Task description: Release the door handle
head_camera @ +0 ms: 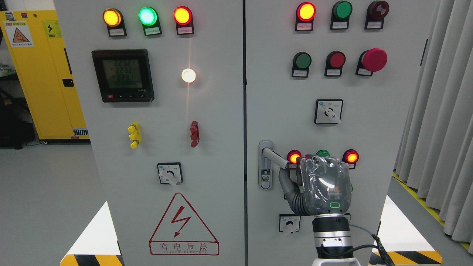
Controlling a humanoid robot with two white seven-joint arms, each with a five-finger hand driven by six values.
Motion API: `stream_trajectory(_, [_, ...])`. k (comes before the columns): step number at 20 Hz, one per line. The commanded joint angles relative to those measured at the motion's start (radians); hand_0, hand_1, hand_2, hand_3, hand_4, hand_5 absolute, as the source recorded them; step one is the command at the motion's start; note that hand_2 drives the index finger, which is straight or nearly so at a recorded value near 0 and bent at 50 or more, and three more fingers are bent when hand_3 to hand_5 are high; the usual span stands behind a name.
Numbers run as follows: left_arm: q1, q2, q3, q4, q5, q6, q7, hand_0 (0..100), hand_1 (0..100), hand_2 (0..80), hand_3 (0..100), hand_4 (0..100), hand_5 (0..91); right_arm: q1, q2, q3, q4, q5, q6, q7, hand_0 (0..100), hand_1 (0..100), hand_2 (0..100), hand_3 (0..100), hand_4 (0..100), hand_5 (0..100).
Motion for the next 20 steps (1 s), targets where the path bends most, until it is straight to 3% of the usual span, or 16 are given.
stream_trajectory(1, [0.000,0.000,0.000,-0.012,0.000,0.000,0.000,12,56,0.0,0,0,0.0,-0.003,-0.001,0.001,-0.001,0.000,-0.002,0.001,65,40,96,100,100,99])
stream_trajectory(20, [0.000,0.001,0.000,-0.012,0.000,0.000,0.000,12,56,0.0,0,0,0.0,-0.017,-0.003,-0.001,-0.003,0.000,0.000,0.001,61,40,97,100,100,99])
